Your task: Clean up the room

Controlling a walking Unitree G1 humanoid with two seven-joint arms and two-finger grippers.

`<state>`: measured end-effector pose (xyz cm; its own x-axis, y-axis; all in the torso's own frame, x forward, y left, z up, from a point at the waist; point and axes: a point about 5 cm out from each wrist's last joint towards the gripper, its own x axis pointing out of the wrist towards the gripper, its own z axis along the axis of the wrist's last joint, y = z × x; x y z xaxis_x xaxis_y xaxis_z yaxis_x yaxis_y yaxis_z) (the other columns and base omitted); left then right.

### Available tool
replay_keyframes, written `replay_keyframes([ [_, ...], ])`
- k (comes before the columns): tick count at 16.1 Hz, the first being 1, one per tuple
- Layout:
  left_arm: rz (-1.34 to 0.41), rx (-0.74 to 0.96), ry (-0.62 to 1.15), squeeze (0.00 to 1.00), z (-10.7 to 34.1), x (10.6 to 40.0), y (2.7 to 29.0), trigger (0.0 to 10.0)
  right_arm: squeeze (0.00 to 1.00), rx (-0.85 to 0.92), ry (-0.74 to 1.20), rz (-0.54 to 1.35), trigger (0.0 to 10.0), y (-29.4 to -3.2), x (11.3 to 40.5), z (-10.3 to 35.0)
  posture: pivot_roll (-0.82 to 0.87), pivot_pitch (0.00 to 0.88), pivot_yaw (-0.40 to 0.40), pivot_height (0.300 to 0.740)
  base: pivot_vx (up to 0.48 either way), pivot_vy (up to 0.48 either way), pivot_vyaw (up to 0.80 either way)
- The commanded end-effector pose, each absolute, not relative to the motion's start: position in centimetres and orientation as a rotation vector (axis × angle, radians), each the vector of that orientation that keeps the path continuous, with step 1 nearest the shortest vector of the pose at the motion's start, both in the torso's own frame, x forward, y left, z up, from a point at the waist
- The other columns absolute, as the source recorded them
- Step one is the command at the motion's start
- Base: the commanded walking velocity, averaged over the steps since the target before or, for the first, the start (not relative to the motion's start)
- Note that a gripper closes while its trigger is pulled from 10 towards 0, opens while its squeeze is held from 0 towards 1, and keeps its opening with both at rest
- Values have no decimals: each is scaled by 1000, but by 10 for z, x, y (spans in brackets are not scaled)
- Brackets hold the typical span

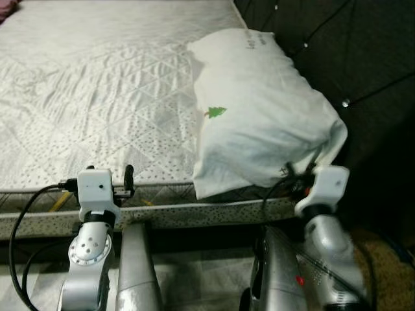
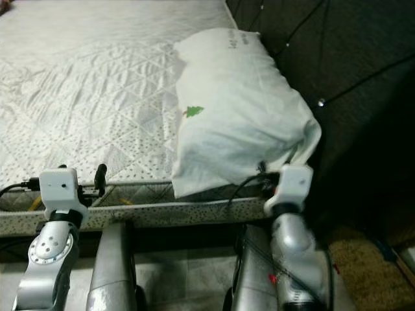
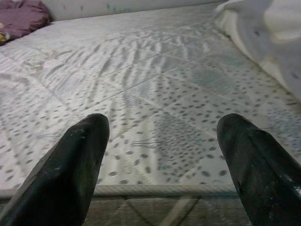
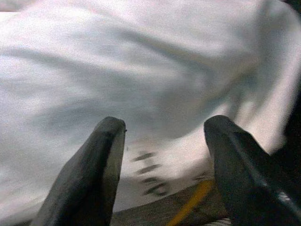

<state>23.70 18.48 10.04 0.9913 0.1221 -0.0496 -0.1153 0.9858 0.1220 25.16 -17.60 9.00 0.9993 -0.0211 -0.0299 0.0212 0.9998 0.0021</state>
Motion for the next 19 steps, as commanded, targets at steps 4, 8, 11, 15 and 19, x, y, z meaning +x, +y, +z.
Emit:
replay_keyframes([
  [4, 88, 114, 39, 0, 105, 238, 175, 10000, 0, 20, -43, 122, 10000, -146, 249, 113, 16, 0, -3, 487, 0, 0, 0],
  [8, 33, 79, 64, 0, 101, 232, 167, 10000, 0, 57, -50, 125, 10000, -143, 251, 119, 20, 0, -14, 520, 0, 0, 0],
  [11, 43, 90, 41, 0, 104, 239, 169, 10000, 0, 52, -38, 129, 10000, -144, 253, 119, 21, 0, -23, 548, 0, 0, 0],
  [15, 43, 91, 45, 0, 103, 238, 169, 10000, 0, 53, -40, 112, 10000, -150, 260, 123, 18, 0, -21, 601, 0, 0, 0],
  [19, 83, 115, 93, 0, 93, 235, 170, 10000, 0, 43, -39, 91, 10000, -155, 262, 123, 8, 0, -10, 644, 0, 0, 0],
])
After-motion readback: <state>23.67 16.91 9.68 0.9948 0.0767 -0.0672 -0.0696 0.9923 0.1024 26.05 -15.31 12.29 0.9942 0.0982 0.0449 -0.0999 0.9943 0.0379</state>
